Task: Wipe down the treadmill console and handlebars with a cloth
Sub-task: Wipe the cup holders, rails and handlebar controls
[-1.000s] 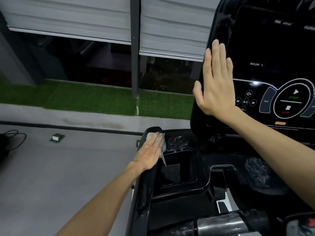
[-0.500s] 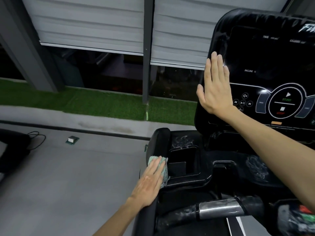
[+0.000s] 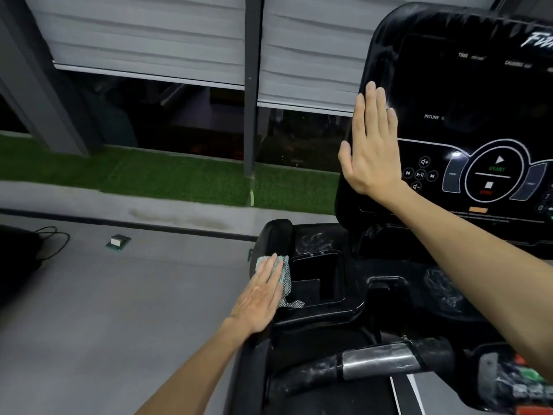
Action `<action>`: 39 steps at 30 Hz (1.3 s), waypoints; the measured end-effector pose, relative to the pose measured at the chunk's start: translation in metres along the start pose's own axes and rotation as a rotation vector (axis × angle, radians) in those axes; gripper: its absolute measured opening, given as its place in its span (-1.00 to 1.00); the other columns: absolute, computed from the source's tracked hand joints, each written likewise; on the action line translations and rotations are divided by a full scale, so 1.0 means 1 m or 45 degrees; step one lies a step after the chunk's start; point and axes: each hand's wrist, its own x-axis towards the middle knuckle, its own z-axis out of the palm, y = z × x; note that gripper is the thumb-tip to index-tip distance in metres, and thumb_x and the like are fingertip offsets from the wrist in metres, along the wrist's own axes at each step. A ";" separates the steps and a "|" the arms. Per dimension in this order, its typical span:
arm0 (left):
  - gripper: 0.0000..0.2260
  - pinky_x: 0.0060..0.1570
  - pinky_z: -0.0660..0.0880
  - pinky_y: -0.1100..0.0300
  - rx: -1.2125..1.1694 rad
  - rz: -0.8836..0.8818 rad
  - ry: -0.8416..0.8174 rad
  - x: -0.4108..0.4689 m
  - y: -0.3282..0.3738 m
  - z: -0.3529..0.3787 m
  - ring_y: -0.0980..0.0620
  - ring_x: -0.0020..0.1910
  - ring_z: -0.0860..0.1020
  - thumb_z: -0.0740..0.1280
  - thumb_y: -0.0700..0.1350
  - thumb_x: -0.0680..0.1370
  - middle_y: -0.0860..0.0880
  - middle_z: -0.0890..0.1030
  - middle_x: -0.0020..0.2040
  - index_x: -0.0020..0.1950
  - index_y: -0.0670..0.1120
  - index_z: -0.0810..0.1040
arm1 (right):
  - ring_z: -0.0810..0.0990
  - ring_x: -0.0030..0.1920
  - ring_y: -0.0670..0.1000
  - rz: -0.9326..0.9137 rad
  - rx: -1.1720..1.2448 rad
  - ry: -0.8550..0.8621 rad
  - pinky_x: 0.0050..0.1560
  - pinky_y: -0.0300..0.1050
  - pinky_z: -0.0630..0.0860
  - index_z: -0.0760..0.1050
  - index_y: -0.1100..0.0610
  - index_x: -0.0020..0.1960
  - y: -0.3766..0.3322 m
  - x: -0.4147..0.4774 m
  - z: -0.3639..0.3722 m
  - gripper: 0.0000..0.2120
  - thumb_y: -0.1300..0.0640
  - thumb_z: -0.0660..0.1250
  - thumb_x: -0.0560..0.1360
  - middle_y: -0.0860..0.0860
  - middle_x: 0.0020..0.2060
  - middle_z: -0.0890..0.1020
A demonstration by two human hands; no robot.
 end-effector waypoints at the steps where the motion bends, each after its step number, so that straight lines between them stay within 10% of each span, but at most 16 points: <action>1: -0.35 0.40 -0.40 0.37 0.016 0.001 -0.007 0.006 0.000 -0.002 0.32 0.40 -0.46 -0.34 0.26 0.55 0.06 -0.22 0.53 0.54 -0.09 -0.18 | -0.08 0.54 0.24 0.001 -0.002 -0.007 0.52 0.14 -0.04 -0.08 0.32 0.55 0.000 0.000 0.000 -0.31 0.08 0.09 0.54 0.28 0.53 -0.02; 24: -0.32 0.44 -0.34 0.37 -0.067 -0.068 0.026 -0.037 0.003 0.010 0.35 0.43 -0.42 -0.39 0.34 0.49 0.15 -0.24 0.55 0.54 0.03 -0.21 | 0.07 0.53 0.21 -0.111 0.215 -0.504 0.49 0.11 0.09 0.14 0.32 0.50 -0.021 -0.154 -0.028 -0.44 0.19 0.01 0.52 0.26 0.52 0.12; 29: -0.50 0.40 -0.31 0.35 -0.090 -0.112 0.077 -0.027 0.005 0.008 0.16 0.50 -0.32 -0.01 0.01 0.70 0.07 -0.16 0.59 0.60 -0.06 -0.08 | 0.32 0.44 0.16 -0.094 0.295 -0.677 0.47 -0.06 0.14 0.37 0.27 0.40 -0.012 -0.214 -0.041 -0.54 0.18 0.05 0.54 0.19 0.42 0.38; 34: -0.51 0.42 -0.26 0.30 -0.081 -0.134 0.088 -0.018 0.006 0.007 0.12 0.50 -0.30 0.00 -0.07 0.71 0.04 -0.16 0.59 0.60 -0.10 -0.08 | 0.63 0.05 0.14 0.114 0.338 -0.728 0.07 -0.14 0.50 0.55 0.23 0.20 -0.017 -0.223 -0.059 -0.72 0.24 0.21 0.54 0.11 0.09 0.64; 39: -0.39 0.47 -0.31 0.28 -0.035 -0.091 0.036 -0.023 0.005 0.008 0.12 0.51 -0.33 -0.15 0.17 0.62 0.08 -0.21 0.55 0.59 -0.11 -0.11 | 0.59 -0.15 0.09 0.146 0.331 -0.959 -0.18 -0.16 0.33 0.44 0.12 -0.07 -0.043 -0.229 -0.059 -0.84 0.15 0.10 0.59 0.04 -0.10 0.61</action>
